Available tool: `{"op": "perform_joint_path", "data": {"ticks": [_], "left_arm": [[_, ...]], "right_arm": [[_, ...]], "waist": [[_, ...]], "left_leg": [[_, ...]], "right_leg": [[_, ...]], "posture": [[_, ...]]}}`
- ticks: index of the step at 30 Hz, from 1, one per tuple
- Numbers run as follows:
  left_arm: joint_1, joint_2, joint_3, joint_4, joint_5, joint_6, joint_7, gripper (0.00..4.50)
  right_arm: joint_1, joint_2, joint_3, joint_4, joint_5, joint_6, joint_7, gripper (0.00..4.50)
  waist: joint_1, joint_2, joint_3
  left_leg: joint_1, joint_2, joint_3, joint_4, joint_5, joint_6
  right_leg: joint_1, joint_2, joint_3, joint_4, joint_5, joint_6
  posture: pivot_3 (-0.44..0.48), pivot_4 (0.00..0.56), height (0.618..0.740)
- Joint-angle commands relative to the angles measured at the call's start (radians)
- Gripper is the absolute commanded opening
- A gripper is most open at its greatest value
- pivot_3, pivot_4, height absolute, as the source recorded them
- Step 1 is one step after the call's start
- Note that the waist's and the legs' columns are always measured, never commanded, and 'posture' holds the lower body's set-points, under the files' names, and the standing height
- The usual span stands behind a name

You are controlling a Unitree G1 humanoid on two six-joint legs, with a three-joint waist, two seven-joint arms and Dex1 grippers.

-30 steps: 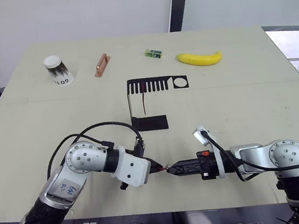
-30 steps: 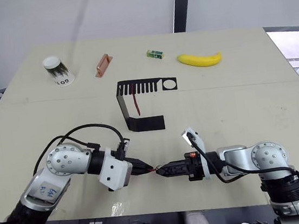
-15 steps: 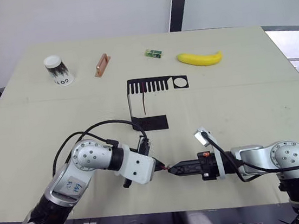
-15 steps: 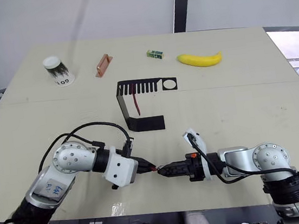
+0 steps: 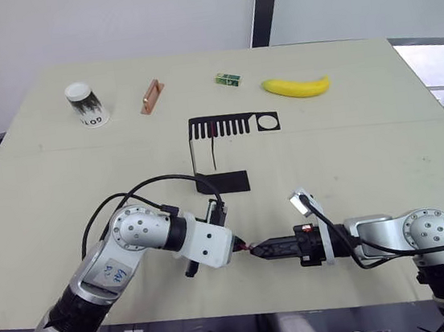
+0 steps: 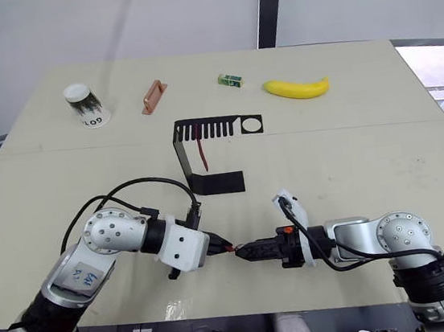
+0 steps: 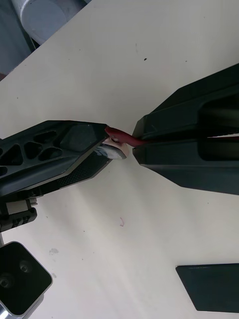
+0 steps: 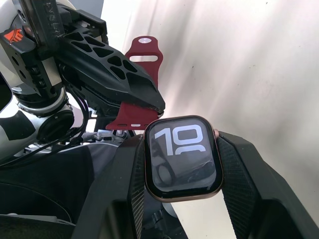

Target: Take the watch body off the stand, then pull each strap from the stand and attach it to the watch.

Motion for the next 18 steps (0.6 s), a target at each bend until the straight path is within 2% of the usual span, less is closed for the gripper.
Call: {"op": "perform_joint_path", "data": {"ticks": [1,18], "left_arm": [[0.000,-0.018,-0.015,-0.044,0.008,0.007,0.030,0.00],[0.054,-0.021,-0.031,-0.071,0.041,0.049,0.058,0.00]], "right_arm": [[-0.007,0.016,0.024,-0.042,0.086,-0.006,0.020,1.58],[-0.008,-0.011,0.047,-0.049,0.118,-0.028,0.014,1.58]], "waist": [[0.000,0.000,0.000],[0.000,0.000,0.000]], "left_leg": [[0.000,0.000,0.000,0.000,0.000,0.000],[0.000,0.000,0.000,0.000,0.000,0.000]], "right_leg": [[0.000,0.000,0.000,0.000,0.000,0.000],[0.000,0.000,0.000,-0.001,0.000,0.000]], "posture": [[0.000,0.150,0.739],[0.000,0.150,0.739]]}}
